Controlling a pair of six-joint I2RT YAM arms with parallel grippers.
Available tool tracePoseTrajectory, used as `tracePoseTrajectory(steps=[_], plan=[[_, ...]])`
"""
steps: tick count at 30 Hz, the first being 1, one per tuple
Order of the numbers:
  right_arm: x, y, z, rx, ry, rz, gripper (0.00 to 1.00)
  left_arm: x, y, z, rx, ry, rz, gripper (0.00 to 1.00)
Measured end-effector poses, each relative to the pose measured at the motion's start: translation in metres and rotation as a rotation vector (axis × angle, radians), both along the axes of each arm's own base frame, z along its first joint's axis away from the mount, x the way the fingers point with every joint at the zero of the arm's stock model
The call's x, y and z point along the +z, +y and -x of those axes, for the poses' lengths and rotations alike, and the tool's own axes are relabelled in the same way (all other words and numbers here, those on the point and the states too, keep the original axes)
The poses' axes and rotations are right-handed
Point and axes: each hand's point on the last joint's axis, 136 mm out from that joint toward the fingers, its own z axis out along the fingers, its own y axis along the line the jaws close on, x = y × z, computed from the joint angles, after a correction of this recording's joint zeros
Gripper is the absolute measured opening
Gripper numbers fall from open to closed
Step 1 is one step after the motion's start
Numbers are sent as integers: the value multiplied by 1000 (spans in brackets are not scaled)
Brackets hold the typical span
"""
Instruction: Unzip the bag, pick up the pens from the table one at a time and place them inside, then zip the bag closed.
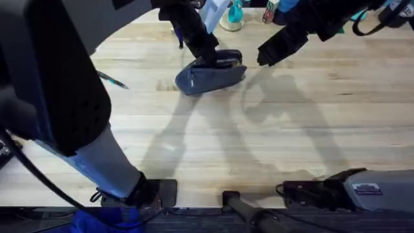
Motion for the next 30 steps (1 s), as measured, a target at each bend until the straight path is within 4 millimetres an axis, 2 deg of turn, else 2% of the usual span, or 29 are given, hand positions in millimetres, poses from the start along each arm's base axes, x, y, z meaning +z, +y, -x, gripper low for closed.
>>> tracePoseTrajectory(steps=[7,9,11,12,16,17,30], plan=[[0,0,0,0,0,0,996,0,0,0,1,-1,-2,43],[0,0,0,0,0,0,996,0,0,0,1,-1,-2,94],[0,0,0,0,0,0,997,0,0,0,3,0,-2,242],[0,0,0,0,0,0,996,0,0,0,2,-1,-2,348],[0,0,0,0,0,0,996,0,0,-1,7,-1,0,944],[0,0,0,0,0,0,996,0,0,-1,7,-1,0,982],[0,0,0,0,0,0,996,0,0,-1,7,-1,0,994]])
